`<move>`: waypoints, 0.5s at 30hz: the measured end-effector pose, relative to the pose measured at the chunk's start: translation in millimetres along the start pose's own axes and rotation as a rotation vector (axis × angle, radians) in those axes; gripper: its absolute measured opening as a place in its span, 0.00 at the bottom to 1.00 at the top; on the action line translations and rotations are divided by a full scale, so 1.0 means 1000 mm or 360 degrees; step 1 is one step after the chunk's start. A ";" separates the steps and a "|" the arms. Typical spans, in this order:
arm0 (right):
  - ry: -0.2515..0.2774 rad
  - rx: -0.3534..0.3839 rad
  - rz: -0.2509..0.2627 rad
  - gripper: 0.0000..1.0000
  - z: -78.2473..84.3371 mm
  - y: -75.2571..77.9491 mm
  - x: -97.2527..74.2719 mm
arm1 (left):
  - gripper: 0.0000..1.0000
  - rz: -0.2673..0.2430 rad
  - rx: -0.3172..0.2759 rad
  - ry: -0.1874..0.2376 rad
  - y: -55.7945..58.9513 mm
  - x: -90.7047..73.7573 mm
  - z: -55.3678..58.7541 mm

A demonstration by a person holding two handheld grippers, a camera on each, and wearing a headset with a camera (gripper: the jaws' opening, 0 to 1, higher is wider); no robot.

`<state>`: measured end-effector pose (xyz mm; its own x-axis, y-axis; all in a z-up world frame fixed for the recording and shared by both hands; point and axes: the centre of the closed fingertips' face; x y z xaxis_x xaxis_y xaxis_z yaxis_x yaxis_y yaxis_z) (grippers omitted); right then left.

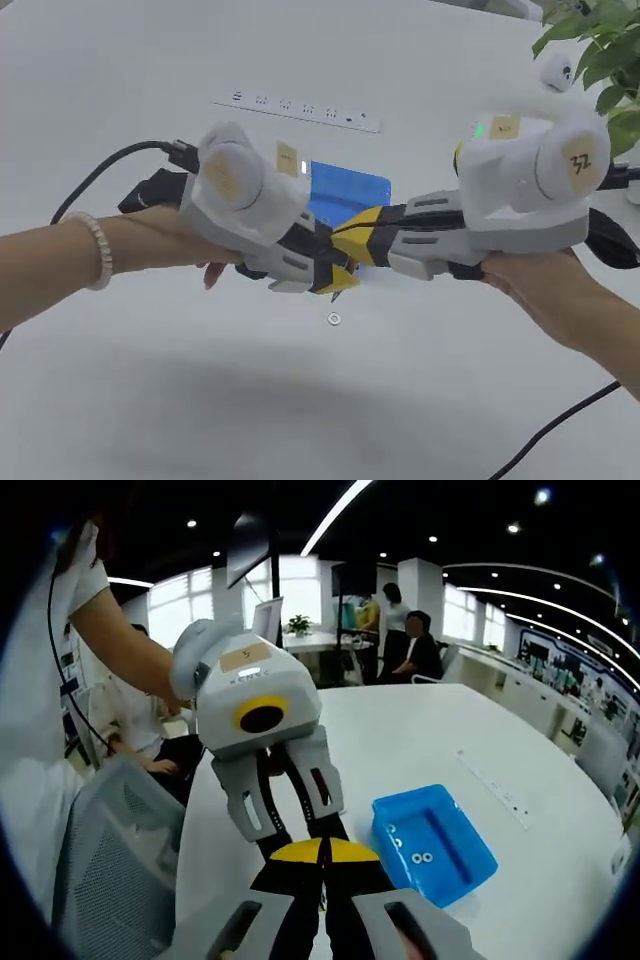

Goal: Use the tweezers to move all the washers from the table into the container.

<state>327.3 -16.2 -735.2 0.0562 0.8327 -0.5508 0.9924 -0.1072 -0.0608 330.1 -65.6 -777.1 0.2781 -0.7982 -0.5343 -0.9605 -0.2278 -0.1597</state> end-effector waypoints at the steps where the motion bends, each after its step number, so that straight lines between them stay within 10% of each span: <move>1: -0.0005 0.0007 0.0007 0.00 0.003 0.001 0.001 | 0.06 -0.0012 0.0018 0.0000 0.002 0.003 0.002; 15: -0.0036 0.0145 0.0096 0.00 0.042 0.003 0.006 | 0.04 -0.0124 0.0018 0.0032 0.009 0.029 0.026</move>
<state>326.5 -34.2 -773.9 0.1119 0.8108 -0.5745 0.9731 -0.2065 -0.1018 330.1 -76.5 -815.5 0.3516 -0.7894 -0.5033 -0.9359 -0.2834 -0.2095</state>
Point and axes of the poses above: the centre of the closed fingertips' face, and the gripper's own axes: x roughly forward along the fingers, y roughly to its right, z roughly out of its underside, and after that the axes turned 5 degrees about -z, right-handed
